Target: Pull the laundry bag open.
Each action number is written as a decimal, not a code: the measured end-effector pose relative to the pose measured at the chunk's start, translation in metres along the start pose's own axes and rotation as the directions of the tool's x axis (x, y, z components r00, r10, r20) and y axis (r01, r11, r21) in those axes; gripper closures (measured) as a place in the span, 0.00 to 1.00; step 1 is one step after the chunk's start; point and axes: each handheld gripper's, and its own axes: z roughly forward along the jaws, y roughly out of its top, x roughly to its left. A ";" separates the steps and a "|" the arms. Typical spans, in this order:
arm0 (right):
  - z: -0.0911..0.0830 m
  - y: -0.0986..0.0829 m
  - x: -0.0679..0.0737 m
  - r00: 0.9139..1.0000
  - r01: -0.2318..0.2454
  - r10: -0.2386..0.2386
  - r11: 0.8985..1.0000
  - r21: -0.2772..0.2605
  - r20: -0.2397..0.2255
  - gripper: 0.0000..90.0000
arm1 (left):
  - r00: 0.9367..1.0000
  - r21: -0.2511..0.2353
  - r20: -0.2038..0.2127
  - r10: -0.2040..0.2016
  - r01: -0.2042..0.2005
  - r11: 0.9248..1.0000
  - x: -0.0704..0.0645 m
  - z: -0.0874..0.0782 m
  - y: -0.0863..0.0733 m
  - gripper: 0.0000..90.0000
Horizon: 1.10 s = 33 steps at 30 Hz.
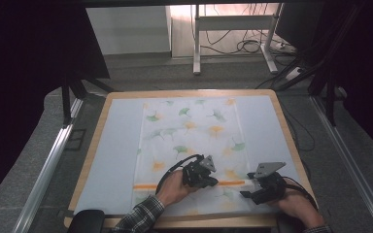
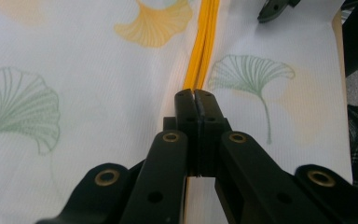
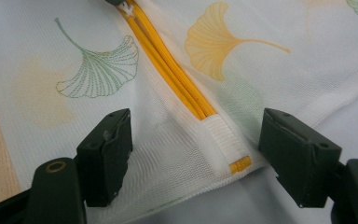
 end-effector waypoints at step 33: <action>0.000 0.000 0.000 1.000 -0.003 0.003 1.000 -0.002 0.002 0.29 | 0.997 -0.010 -0.042 -0.059 0.058 0.998 0.005 -0.034 -0.040 1.00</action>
